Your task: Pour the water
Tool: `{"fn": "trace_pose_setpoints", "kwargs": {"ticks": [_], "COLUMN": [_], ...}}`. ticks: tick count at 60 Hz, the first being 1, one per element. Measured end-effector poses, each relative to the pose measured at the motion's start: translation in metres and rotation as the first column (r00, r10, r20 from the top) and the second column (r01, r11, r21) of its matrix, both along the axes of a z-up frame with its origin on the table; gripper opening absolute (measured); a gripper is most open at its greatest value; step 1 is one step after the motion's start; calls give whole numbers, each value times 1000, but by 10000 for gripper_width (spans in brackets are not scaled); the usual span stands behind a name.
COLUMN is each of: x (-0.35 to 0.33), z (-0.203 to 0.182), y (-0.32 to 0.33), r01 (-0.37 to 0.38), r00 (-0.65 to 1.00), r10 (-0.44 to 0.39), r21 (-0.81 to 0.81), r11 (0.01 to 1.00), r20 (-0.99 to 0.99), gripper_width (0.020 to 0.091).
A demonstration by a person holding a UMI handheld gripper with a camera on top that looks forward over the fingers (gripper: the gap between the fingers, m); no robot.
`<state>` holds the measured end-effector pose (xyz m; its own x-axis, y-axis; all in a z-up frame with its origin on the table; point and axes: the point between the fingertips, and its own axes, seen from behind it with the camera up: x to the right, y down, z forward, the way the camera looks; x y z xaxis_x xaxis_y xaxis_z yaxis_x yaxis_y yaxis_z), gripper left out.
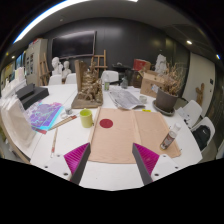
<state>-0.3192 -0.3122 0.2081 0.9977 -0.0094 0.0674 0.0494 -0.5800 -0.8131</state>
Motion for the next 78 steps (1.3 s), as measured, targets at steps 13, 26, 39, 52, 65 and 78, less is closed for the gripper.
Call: {"fn": "trace_pose_setpoints", "kwargs": {"ticks": [13, 26, 39, 52, 65, 78], "x": [84, 199, 300, 336, 334, 332], "z": [-23, -64, -104, -135, -164, -165], "y": [5, 8, 38, 104, 151, 160], "r01": [80, 154, 190, 133, 92, 96], "r00": [997, 988, 982, 991, 992, 994], "r10": [-80, -154, -191, -129, -80, -85], "r21": [-3, -3, 55, 119, 135, 172], "r11": [997, 988, 980, 984, 987, 980], "r20": [15, 26, 10, -43, -94, -74], "gripper_width": [858, 857, 866, 856, 655, 378]}}
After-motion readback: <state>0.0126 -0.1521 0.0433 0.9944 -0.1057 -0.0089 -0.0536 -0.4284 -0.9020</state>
